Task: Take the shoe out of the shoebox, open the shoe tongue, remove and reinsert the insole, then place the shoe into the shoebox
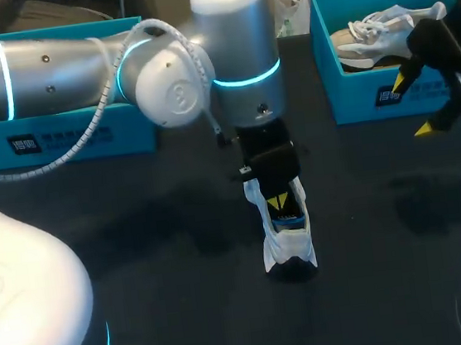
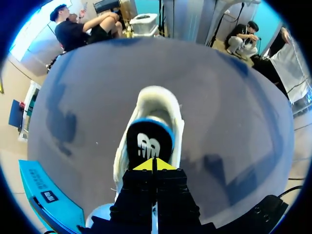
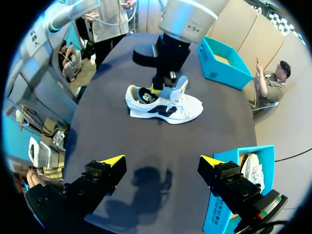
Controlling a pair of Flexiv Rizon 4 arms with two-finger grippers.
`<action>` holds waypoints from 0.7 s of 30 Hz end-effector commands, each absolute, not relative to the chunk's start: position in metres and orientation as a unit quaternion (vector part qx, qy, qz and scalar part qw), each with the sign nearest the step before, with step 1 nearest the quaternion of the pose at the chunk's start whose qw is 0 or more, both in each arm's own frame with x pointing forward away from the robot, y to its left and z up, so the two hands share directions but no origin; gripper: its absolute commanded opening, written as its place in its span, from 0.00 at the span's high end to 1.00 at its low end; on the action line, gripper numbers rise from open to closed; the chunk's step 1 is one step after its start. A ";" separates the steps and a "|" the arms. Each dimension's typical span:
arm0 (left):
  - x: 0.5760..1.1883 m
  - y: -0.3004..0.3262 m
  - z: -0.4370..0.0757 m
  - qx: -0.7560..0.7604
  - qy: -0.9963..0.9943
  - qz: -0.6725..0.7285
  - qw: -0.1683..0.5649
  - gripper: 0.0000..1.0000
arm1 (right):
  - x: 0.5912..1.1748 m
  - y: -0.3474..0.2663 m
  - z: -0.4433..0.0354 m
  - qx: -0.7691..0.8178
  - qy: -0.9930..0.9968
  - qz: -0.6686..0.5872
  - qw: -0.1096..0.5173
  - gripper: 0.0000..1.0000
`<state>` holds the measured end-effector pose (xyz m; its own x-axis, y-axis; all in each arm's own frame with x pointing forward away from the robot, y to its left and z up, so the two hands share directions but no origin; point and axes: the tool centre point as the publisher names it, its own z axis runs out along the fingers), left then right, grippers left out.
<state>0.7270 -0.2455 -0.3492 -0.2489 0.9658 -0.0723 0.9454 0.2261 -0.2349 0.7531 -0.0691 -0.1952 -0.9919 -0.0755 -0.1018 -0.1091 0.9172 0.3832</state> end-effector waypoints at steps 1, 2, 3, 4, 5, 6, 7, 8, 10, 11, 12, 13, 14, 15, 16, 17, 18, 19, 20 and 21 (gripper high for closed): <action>0.730 -0.253 -0.361 -0.610 -0.785 0.103 0.040 1.00 | 0.753 -0.069 -0.196 -0.047 0.978 0.197 0.042 0.00; 0.731 -0.254 -0.363 -0.611 -0.785 0.101 0.032 1.00 | 0.753 -0.069 -0.196 -0.047 0.978 0.197 0.042 0.00; 0.731 -0.254 -0.365 -0.611 -0.786 0.092 0.029 1.00 | 0.753 -0.069 -0.196 -0.047 0.978 0.197 0.042 0.00; 0.731 -0.254 -0.369 -0.614 -0.784 0.085 0.019 1.00 | 0.753 -0.069 -0.196 -0.047 0.978 0.197 0.042 0.00; 0.731 -0.255 -0.370 -0.612 -0.786 0.088 0.023 1.00 | 0.753 -0.069 -0.196 -0.047 0.978 0.197 0.042 0.00; 0.732 -0.256 -0.372 -0.611 -0.787 0.085 0.018 1.00 | 0.753 -0.069 -0.196 -0.047 0.978 0.197 0.042 0.00; 0.731 -0.256 -0.374 -0.611 -0.787 0.084 0.018 1.00 | 0.753 -0.069 -0.196 -0.047 0.978 0.197 0.042 0.00; 0.732 -0.256 -0.376 -0.608 -0.789 0.082 0.017 1.00 | 0.753 -0.069 -0.196 -0.047 0.978 0.197 0.042 0.00; 0.731 -0.255 -0.377 -0.608 -0.789 0.082 0.019 1.00 | 0.753 -0.069 -0.196 -0.047 0.978 0.197 0.042 0.00; 0.731 -0.255 -0.377 -0.608 -0.790 0.083 0.018 1.00 | 0.753 -0.069 -0.196 -0.047 0.978 0.197 0.042 0.00; 0.730 -0.255 -0.376 -0.608 -0.790 0.084 0.018 1.00 | 0.753 -0.069 -0.196 -0.047 0.978 0.197 0.042 0.00; 0.730 -0.254 -0.376 -0.608 -0.789 0.083 0.013 1.00 | 0.753 -0.069 -0.196 -0.047 0.978 0.197 0.042 0.00; 0.730 -0.254 -0.375 -0.608 -0.790 0.083 0.012 1.00 | 0.753 -0.069 -0.196 -0.047 0.978 0.197 0.042 0.00; 0.729 -0.254 -0.374 -0.609 -0.788 0.087 0.018 1.00 | 0.753 -0.069 -0.196 -0.047 0.978 0.197 0.042 0.00; 0.729 -0.254 -0.373 -0.611 -0.787 0.082 0.012 1.00 | 0.753 -0.069 -0.196 -0.047 0.978 0.197 0.042 0.00; 0.728 -0.254 -0.371 -0.611 -0.788 0.081 0.011 1.00 | 0.753 -0.069 -0.196 -0.047 0.978 0.197 0.042 0.00; 0.728 -0.254 -0.368 -0.613 -0.785 0.084 0.014 1.00 | 0.753 -0.069 -0.196 -0.047 0.978 0.197 0.042 0.00; 0.728 -0.254 -0.365 -0.614 -0.784 0.086 0.009 1.00 | 0.753 -0.069 -0.196 -0.047 0.978 0.197 0.042 0.00; 0.728 -0.255 -0.362 -0.615 -0.784 0.084 0.008 1.00 | 0.753 -0.069 -0.196 -0.047 0.978 0.197 0.042 0.00; 0.729 -0.255 -0.359 -0.616 -0.783 0.084 0.007 1.00 | 0.753 -0.069 -0.196 -0.047 0.978 0.197 0.042 0.00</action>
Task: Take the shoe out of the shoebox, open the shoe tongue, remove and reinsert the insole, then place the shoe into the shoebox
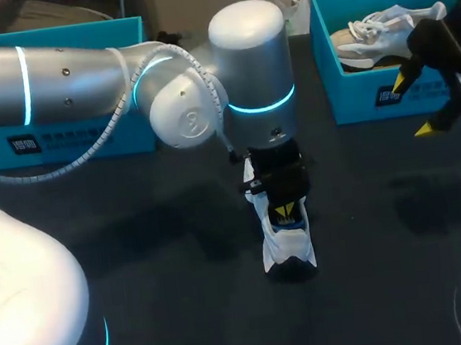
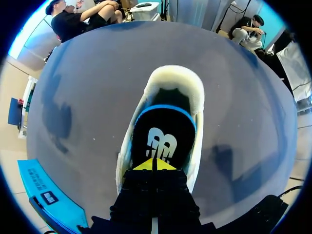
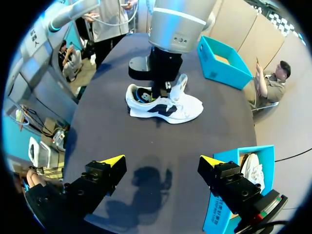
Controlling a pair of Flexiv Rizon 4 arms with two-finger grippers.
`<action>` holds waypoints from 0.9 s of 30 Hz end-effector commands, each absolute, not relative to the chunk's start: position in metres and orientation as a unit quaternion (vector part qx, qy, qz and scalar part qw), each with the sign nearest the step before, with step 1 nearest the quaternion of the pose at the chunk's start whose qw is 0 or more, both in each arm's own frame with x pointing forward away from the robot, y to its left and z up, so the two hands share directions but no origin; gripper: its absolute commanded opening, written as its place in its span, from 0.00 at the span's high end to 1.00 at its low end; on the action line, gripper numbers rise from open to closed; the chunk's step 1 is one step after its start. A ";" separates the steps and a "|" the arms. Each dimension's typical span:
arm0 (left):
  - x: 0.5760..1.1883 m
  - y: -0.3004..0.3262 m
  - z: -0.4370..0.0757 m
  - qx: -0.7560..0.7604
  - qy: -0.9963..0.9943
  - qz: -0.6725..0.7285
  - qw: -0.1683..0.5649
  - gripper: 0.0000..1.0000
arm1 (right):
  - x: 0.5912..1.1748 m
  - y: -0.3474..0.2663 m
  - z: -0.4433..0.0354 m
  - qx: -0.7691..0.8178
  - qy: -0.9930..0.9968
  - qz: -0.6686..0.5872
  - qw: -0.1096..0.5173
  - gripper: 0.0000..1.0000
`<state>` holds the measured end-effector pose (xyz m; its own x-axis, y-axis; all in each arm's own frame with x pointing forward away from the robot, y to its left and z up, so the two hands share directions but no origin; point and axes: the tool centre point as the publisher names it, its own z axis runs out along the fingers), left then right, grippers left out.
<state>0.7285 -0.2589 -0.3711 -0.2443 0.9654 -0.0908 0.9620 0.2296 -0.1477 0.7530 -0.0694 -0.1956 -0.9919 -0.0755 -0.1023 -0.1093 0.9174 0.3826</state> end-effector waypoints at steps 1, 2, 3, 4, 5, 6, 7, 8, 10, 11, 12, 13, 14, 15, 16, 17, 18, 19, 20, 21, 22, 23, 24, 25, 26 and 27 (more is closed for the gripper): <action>0.729 -0.256 -0.356 -0.615 -0.783 0.086 0.006 1.00 | 0.753 -0.069 -0.196 -0.047 0.978 0.197 0.042 0.00; 0.729 -0.257 -0.356 -0.618 -0.782 0.084 0.005 1.00 | 0.753 -0.069 -0.196 -0.047 0.978 0.197 0.042 0.00; 0.729 -0.258 -0.355 -0.619 -0.781 0.083 0.002 1.00 | 0.753 -0.069 -0.196 -0.047 0.978 0.197 0.042 0.00; 0.728 -0.260 -0.355 -0.619 -0.780 0.085 0.003 1.00 | 0.753 -0.069 -0.196 -0.047 0.978 0.197 0.042 0.00; 0.726 -0.262 -0.356 -0.623 -0.778 0.082 0.002 1.00 | 0.753 -0.069 -0.196 -0.047 0.978 0.197 0.042 0.00; 0.725 -0.263 -0.356 -0.625 -0.777 0.083 0.003 1.00 | 0.753 -0.069 -0.196 -0.047 0.978 0.197 0.042 0.00; 0.723 -0.265 -0.357 -0.626 -0.775 0.085 0.008 1.00 | 0.753 -0.069 -0.196 -0.047 0.978 0.197 0.042 0.00; 0.722 -0.266 -0.359 -0.627 -0.775 0.083 0.006 1.00 | 0.753 -0.069 -0.196 -0.047 0.978 0.197 0.042 0.00; 0.720 -0.270 -0.362 -0.629 -0.773 0.081 0.011 1.00 | 0.753 -0.069 -0.196 -0.047 0.978 0.197 0.042 0.00; 0.719 -0.271 -0.363 -0.630 -0.773 0.081 0.010 1.00 | 0.753 -0.069 -0.196 -0.047 0.978 0.197 0.042 0.00; 0.719 -0.271 -0.365 -0.630 -0.773 0.080 0.010 1.00 | 0.753 -0.069 -0.196 -0.047 0.978 0.197 0.042 0.00; 0.719 -0.272 -0.367 -0.630 -0.772 0.077 0.011 1.00 | 0.753 -0.069 -0.196 -0.047 0.978 0.197 0.042 0.00; 0.720 -0.271 -0.369 -0.630 -0.773 0.074 0.010 1.00 | 0.753 -0.069 -0.196 -0.047 0.978 0.197 0.042 0.00; 0.721 -0.271 -0.370 -0.630 -0.773 0.074 0.009 1.00 | 0.753 -0.069 -0.196 -0.047 0.978 0.197 0.042 0.00; 0.723 -0.269 -0.370 -0.629 -0.774 0.070 0.008 1.00 | 0.753 -0.069 -0.196 -0.047 0.978 0.197 0.042 0.00; 0.726 -0.268 -0.371 -0.628 -0.775 0.066 0.004 1.00 | 0.753 -0.069 -0.196 -0.047 0.978 0.197 0.042 0.00; 0.729 -0.267 -0.372 -0.626 -0.777 0.065 0.004 1.00 | 0.753 -0.069 -0.196 -0.047 0.978 0.197 0.042 0.00; 0.732 -0.266 -0.372 -0.624 -0.778 0.064 0.003 1.00 | 0.753 -0.069 -0.196 -0.047 0.978 0.197 0.042 0.00; 0.734 -0.264 -0.372 -0.622 -0.780 0.061 -0.001 1.00 | 0.753 -0.069 -0.196 -0.047 0.978 0.197 0.042 0.00; 0.737 -0.263 -0.373 -0.621 -0.782 0.059 -0.002 1.00 | 0.753 -0.069 -0.196 -0.047 0.978 0.197 0.042 0.00; 0.738 -0.262 -0.375 -0.620 -0.783 0.057 -0.002 1.00 | 0.753 -0.069 -0.196 -0.047 0.978 0.197 0.042 0.00; 0.739 -0.262 -0.377 -0.619 -0.784 0.054 -0.004 1.00 | 0.753 -0.069 -0.196 -0.047 0.978 0.197 0.042 0.00; 0.739 -0.262 -0.380 -0.619 -0.784 0.050 -0.006 1.00 | 0.753 -0.069 -0.196 -0.047 0.978 0.197 0.042 0.00; 0.738 -0.262 -0.383 -0.619 -0.784 0.048 -0.006 1.00 | 0.753 -0.069 -0.196 -0.047 0.978 0.197 0.042 0.00; 0.736 -0.262 -0.387 -0.619 -0.784 0.045 -0.008 1.00 | 0.753 -0.069 -0.196 -0.047 0.978 0.197 0.042 0.00; 0.735 -0.262 -0.390 -0.619 -0.784 0.042 -0.008 1.00 | 0.753 -0.069 -0.196 -0.047 0.978 0.197 0.042 0.00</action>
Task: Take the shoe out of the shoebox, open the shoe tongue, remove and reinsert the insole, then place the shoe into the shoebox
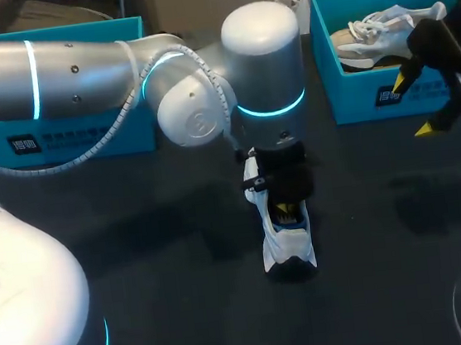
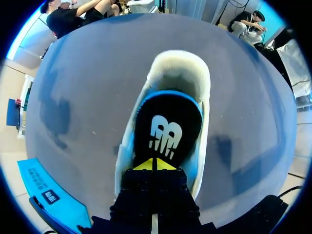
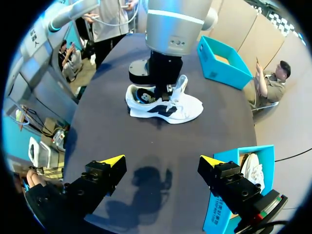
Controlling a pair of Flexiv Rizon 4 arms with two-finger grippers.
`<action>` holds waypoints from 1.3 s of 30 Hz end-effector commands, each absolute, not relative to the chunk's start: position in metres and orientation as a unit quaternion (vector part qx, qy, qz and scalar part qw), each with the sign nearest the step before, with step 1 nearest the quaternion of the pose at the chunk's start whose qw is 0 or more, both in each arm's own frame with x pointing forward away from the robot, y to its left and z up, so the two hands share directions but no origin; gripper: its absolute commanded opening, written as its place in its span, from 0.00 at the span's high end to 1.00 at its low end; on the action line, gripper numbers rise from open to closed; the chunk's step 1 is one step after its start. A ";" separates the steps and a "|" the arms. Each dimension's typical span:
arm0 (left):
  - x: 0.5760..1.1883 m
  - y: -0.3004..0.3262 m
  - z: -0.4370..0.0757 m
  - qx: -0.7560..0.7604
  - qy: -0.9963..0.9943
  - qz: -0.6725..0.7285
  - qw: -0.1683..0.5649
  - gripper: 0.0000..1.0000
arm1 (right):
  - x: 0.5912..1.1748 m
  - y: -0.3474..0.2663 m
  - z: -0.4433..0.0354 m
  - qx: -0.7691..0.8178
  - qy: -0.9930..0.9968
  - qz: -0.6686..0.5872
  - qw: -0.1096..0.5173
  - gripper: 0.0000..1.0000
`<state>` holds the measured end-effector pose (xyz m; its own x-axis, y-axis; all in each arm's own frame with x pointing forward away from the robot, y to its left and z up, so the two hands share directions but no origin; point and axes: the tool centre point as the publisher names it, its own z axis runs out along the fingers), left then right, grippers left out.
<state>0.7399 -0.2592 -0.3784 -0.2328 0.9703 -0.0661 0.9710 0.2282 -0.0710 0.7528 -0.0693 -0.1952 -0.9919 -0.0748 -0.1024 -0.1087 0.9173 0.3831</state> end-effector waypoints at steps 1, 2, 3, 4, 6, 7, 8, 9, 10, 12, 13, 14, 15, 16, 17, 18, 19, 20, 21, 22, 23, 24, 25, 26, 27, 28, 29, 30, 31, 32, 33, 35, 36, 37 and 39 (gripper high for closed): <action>0.734 -0.263 -0.393 0.619 0.785 -0.041 0.008 1.00 | 0.753 -0.069 -0.196 -0.047 0.978 0.197 0.042 0.00; 0.732 -0.263 -0.395 0.618 0.785 -0.040 0.008 1.00 | 0.753 -0.069 -0.196 -0.047 0.978 0.197 0.042 0.00; 0.731 -0.264 -0.397 0.619 0.785 -0.037 0.008 1.00 | 0.753 -0.069 -0.196 -0.047 0.978 0.197 0.042 0.00; 0.730 -0.264 -0.398 0.619 0.785 -0.036 0.008 1.00 | 0.753 -0.069 -0.196 -0.047 0.978 0.197 0.042 0.00; 0.728 -0.264 -0.398 0.620 0.784 -0.034 0.008 1.00 | 0.753 -0.069 -0.196 -0.047 0.978 0.197 0.042 0.00; 0.728 -0.263 -0.395 0.622 0.782 -0.035 0.008 1.00 | 0.753 -0.069 -0.196 -0.047 0.978 0.197 0.042 0.00; 0.728 -0.262 -0.391 0.624 0.781 -0.035 0.008 1.00 | 0.753 -0.069 -0.196 -0.047 0.978 0.197 0.042 0.00; 0.729 -0.262 -0.387 0.625 0.780 -0.035 0.010 1.00 | 0.753 -0.069 -0.196 -0.047 0.978 0.197 0.042 0.00; 0.729 -0.261 -0.382 0.625 0.780 -0.039 0.012 1.00 | 0.753 -0.069 -0.196 -0.047 0.978 0.197 0.042 0.00; 0.730 -0.261 -0.376 0.626 0.779 -0.039 0.012 1.00 | 0.753 -0.069 -0.196 -0.047 0.978 0.197 0.042 0.00; 0.729 -0.261 -0.373 0.627 0.778 -0.043 0.011 1.00 | 0.753 -0.069 -0.196 -0.047 0.978 0.197 0.042 0.00; 0.727 -0.262 -0.371 0.630 0.775 -0.048 0.009 1.00 | 0.753 -0.069 -0.196 -0.047 0.978 0.197 0.042 0.00; 0.725 -0.262 -0.370 0.631 0.774 -0.050 0.007 1.00 | 0.753 -0.069 -0.196 -0.047 0.978 0.197 0.042 0.00; 0.722 -0.263 -0.369 0.633 0.772 -0.055 0.005 1.00 | 0.753 -0.069 -0.196 -0.047 0.978 0.197 0.042 0.00; 0.719 -0.264 -0.370 0.635 0.770 -0.057 0.004 1.00 | 0.753 -0.069 -0.196 -0.047 0.978 0.197 0.042 0.00; 0.716 -0.265 -0.370 0.636 0.770 -0.057 0.004 1.00 | 0.753 -0.069 -0.196 -0.047 0.978 0.197 0.042 0.00; 0.714 -0.266 -0.372 0.638 0.768 -0.061 0.005 1.00 | 0.753 -0.069 -0.196 -0.047 0.978 0.197 0.042 0.00; 0.711 -0.267 -0.375 0.638 0.767 -0.062 0.005 1.00 | 0.753 -0.069 -0.196 -0.047 0.978 0.197 0.042 0.00; 0.709 -0.268 -0.377 0.639 0.767 -0.064 0.006 1.00 | 0.753 -0.069 -0.196 -0.047 0.978 0.197 0.042 0.00; 0.708 -0.268 -0.378 0.640 0.765 -0.066 0.007 1.00 | 0.753 -0.069 -0.196 -0.047 0.978 0.197 0.042 0.00; 0.706 -0.269 -0.381 0.641 0.764 -0.074 0.006 1.00 | 0.753 -0.069 -0.196 -0.047 0.978 0.197 0.042 0.00; 0.704 -0.270 -0.383 0.641 0.764 -0.077 0.003 1.00 | 0.753 -0.069 -0.196 -0.047 0.978 0.197 0.042 0.00; 0.704 -0.270 -0.385 0.640 0.764 -0.081 0.003 1.00 | 0.753 -0.069 -0.196 -0.047 0.978 0.197 0.042 0.00; 0.703 -0.270 -0.387 0.639 0.765 -0.082 0.001 1.00 | 0.753 -0.069 -0.196 -0.047 0.978 0.197 0.042 0.00; 0.702 -0.270 -0.388 0.638 0.765 -0.085 0.001 1.00 | 0.753 -0.069 -0.196 -0.047 0.978 0.197 0.042 0.00; 0.701 -0.269 -0.389 0.639 0.764 -0.086 -0.001 1.00 | 0.753 -0.069 -0.196 -0.047 0.978 0.197 0.042 0.00; 0.700 -0.268 -0.391 0.639 0.764 -0.086 -0.001 1.00 | 0.753 -0.069 -0.196 -0.047 0.978 0.197 0.042 0.00; 0.700 -0.266 -0.392 0.639 0.764 -0.086 -0.002 1.00 | 0.753 -0.069 -0.196 -0.047 0.978 0.197 0.042 0.00; 0.700 -0.265 -0.394 0.640 0.764 -0.085 -0.006 1.00 | 0.753 -0.069 -0.196 -0.047 0.978 0.197 0.042 0.00; 0.700 -0.263 -0.395 0.639 0.764 -0.082 -0.006 1.00 | 0.753 -0.069 -0.196 -0.047 0.978 0.197 0.042 0.00; 0.700 -0.261 -0.396 0.640 0.764 -0.077 -0.009 1.00 | 0.753 -0.069 -0.196 -0.047 0.978 0.197 0.042 0.00; 0.702 -0.258 -0.391 0.640 0.764 -0.077 -0.012 1.00 | 0.753 -0.069 -0.196 -0.047 0.978 0.197 0.042 0.00; 0.702 -0.258 -0.387 0.642 0.763 -0.079 -0.009 1.00 | 0.753 -0.069 -0.196 -0.047 0.978 0.197 0.042 0.00; 0.703 -0.258 -0.383 0.642 0.763 -0.079 -0.009 1.00 | 0.753 -0.069 -0.196 -0.047 0.978 0.197 0.042 0.00; 0.704 -0.260 -0.375 0.644 0.760 -0.086 0.000 1.00 | 0.753 -0.069 -0.196 -0.047 0.978 0.197 0.042 0.00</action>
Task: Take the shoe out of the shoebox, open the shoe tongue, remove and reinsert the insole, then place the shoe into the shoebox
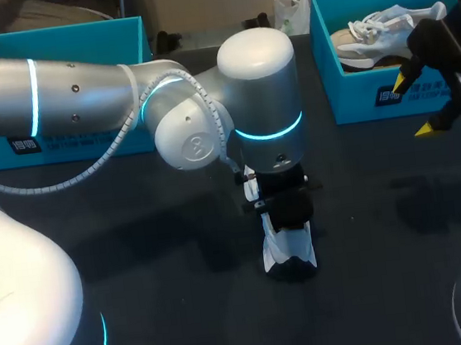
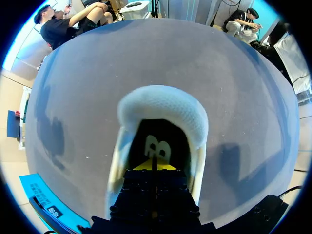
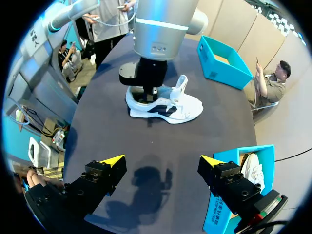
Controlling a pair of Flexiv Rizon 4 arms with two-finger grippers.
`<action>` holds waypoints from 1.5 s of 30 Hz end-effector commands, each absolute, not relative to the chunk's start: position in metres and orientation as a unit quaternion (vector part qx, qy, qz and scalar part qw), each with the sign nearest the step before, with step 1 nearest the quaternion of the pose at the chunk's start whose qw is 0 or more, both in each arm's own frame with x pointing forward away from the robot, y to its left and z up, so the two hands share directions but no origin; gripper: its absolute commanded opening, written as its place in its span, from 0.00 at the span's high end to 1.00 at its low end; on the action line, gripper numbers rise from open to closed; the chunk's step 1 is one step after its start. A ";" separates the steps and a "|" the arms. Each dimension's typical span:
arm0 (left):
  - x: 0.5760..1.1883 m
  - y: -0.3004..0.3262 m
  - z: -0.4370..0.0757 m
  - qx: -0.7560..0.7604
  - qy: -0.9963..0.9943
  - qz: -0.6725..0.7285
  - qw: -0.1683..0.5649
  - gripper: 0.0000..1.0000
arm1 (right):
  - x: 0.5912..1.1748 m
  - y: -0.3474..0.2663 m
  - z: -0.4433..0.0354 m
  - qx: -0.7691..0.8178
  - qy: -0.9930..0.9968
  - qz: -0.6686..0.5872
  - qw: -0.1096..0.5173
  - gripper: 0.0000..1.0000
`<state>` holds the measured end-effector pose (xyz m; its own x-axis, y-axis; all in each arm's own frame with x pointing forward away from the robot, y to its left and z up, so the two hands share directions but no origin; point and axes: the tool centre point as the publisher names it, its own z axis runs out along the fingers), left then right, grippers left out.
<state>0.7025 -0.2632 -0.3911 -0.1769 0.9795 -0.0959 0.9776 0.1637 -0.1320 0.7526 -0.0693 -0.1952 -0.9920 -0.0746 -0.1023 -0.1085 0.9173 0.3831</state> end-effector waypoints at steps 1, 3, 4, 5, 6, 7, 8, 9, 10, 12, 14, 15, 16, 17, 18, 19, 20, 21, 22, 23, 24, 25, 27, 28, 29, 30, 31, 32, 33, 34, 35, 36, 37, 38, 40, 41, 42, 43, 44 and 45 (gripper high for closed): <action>0.703 -0.262 -0.372 -0.643 -0.761 0.087 -0.003 1.00 | 0.753 -0.069 -0.196 -0.047 0.978 0.197 0.042 0.00; 0.700 -0.266 -0.371 -0.645 -0.759 0.091 -0.005 1.00 | 0.753 -0.069 -0.196 -0.047 0.978 0.197 0.042 0.00; 0.698 -0.268 -0.372 -0.646 -0.758 0.092 -0.007 1.00 | 0.753 -0.069 -0.196 -0.047 0.978 0.197 0.042 0.00; 0.696 -0.271 -0.374 -0.647 -0.757 0.093 -0.007 1.00 | 0.753 -0.069 -0.196 -0.047 0.978 0.197 0.042 0.00; 0.693 -0.273 -0.375 -0.647 -0.756 0.096 -0.007 1.00 | 0.753 -0.069 -0.196 -0.047 0.978 0.197 0.042 0.00; 0.691 -0.274 -0.377 -0.650 -0.753 0.103 -0.003 1.00 | 0.753 -0.069 -0.196 -0.047 0.978 0.197 0.042 0.00; 0.688 -0.275 -0.378 -0.651 -0.751 0.107 -0.002 1.00 | 0.753 -0.069 -0.196 -0.047 0.978 0.197 0.042 0.00; 0.686 -0.277 -0.381 -0.652 -0.751 0.109 -0.002 1.00 | 0.753 -0.069 -0.196 -0.047 0.978 0.197 0.042 0.00; 0.684 -0.278 -0.384 -0.653 -0.750 0.109 0.001 1.00 | 0.753 -0.069 -0.196 -0.047 0.978 0.197 0.042 0.00; 0.683 -0.279 -0.389 -0.653 -0.749 0.113 0.005 1.00 | 0.753 -0.069 -0.196 -0.047 0.978 0.197 0.042 0.00; 0.682 -0.279 -0.392 -0.652 -0.750 0.111 0.008 1.00 | 0.753 -0.069 -0.196 -0.047 0.978 0.197 0.042 0.00; 0.683 -0.278 -0.394 -0.649 -0.752 0.112 0.012 1.00 | 0.753 -0.069 -0.196 -0.047 0.978 0.197 0.042 0.00; 0.682 -0.278 -0.396 -0.650 -0.752 0.109 0.012 1.00 | 0.753 -0.069 -0.196 -0.047 0.978 0.197 0.042 0.00; 0.682 -0.277 -0.398 -0.651 -0.751 0.108 0.012 1.00 | 0.753 -0.069 -0.196 -0.047 0.978 0.197 0.042 0.00; 0.682 -0.277 -0.399 -0.651 -0.751 0.107 0.014 1.00 | 0.753 -0.069 -0.196 -0.047 0.978 0.197 0.042 0.00; 0.681 -0.276 -0.401 -0.652 -0.751 0.104 0.014 1.00 | 0.753 -0.069 -0.196 -0.047 0.978 0.197 0.042 0.00; 0.681 -0.276 -0.402 -0.652 -0.751 0.103 0.015 1.00 | 0.753 -0.069 -0.196 -0.047 0.978 0.197 0.042 0.00; 0.681 -0.276 -0.403 -0.652 -0.751 0.103 0.018 1.00 | 0.753 -0.069 -0.196 -0.047 0.978 0.197 0.042 0.00; 0.682 -0.275 -0.404 -0.651 -0.752 0.101 0.019 1.00 | 0.753 -0.069 -0.196 -0.047 0.978 0.197 0.042 0.00; 0.682 -0.274 -0.405 -0.651 -0.752 0.100 0.019 1.00 | 0.753 -0.069 -0.196 -0.047 0.978 0.197 0.042 0.00; 0.682 -0.274 -0.406 -0.651 -0.753 0.099 0.021 1.00 | 0.753 -0.069 -0.196 -0.047 0.978 0.197 0.042 0.00; 0.682 -0.273 -0.406 -0.651 -0.753 0.097 0.022 1.00 | 0.753 -0.069 -0.196 -0.047 0.978 0.197 0.042 0.00; 0.683 -0.271 -0.405 -0.652 -0.753 0.087 0.019 1.00 | 0.753 -0.069 -0.196 -0.047 0.978 0.197 0.042 0.00; 0.683 -0.270 -0.403 -0.656 -0.750 0.081 0.011 1.00 | 0.753 -0.069 -0.196 -0.047 0.978 0.197 0.042 0.00; 0.683 -0.269 -0.399 -0.657 -0.749 0.083 0.014 1.00 | 0.753 -0.069 -0.196 -0.047 0.978 0.197 0.042 0.00; 0.684 -0.269 -0.395 -0.658 -0.749 0.079 0.012 1.00 | 0.753 -0.069 -0.196 -0.047 0.978 0.197 0.042 0.00; 0.685 -0.268 -0.390 -0.659 -0.749 0.073 0.007 1.00 | 0.753 -0.069 -0.196 -0.047 0.978 0.197 0.042 0.00; 0.686 -0.267 -0.385 -0.658 -0.749 0.074 0.007 1.00 | 0.753 -0.069 -0.196 -0.047 0.978 0.197 0.042 0.00; 0.688 -0.267 -0.379 -0.657 -0.751 0.073 0.006 1.00 | 0.753 -0.069 -0.196 -0.047 0.978 0.197 0.042 0.00; 0.689 -0.266 -0.376 -0.656 -0.752 0.066 -0.002 1.00 | 0.753 -0.069 -0.196 -0.047 0.978 0.197 0.042 0.00; 0.691 -0.266 -0.372 -0.654 -0.754 0.066 -0.006 1.00 | 0.753 -0.069 -0.196 -0.047 0.978 0.197 0.042 0.00; 0.694 -0.266 -0.368 -0.650 -0.757 0.068 -0.012 1.00 | 0.753 -0.069 -0.196 -0.047 0.978 0.197 0.042 0.00; 0.697 -0.266 -0.366 -0.649 -0.757 0.064 -0.025 1.00 | 0.753 -0.069 -0.196 -0.047 0.978 0.197 0.042 0.00; 0.700 -0.266 -0.364 -0.647 -0.760 0.059 -0.034 1.00 | 0.753 -0.069 -0.196 -0.047 0.978 0.197 0.042 0.00; 0.708 -0.266 -0.362 -0.642 -0.763 0.049 -0.049 1.00 | 0.753 -0.069 -0.196 -0.047 0.978 0.197 0.042 0.00; 0.712 -0.266 -0.361 -0.640 -0.765 0.045 -0.055 1.00 | 0.753 -0.069 -0.196 -0.047 0.978 0.197 0.042 0.00; 0.716 -0.266 -0.360 -0.638 -0.767 0.038 -0.063 1.00 | 0.753 -0.069 -0.196 -0.047 0.978 0.197 0.042 0.00; 0.721 -0.265 -0.359 -0.635 -0.769 0.032 -0.070 1.00 | 0.753 -0.069 -0.196 -0.047 0.978 0.197 0.042 0.00; 0.723 -0.265 -0.359 -0.634 -0.769 0.028 -0.075 1.00 | 0.753 -0.069 -0.196 -0.047 0.978 0.197 0.042 0.00; 0.728 -0.265 -0.358 -0.630 -0.772 0.022 -0.084 1.00 | 0.753 -0.069 -0.196 -0.047 0.978 0.197 0.042 0.00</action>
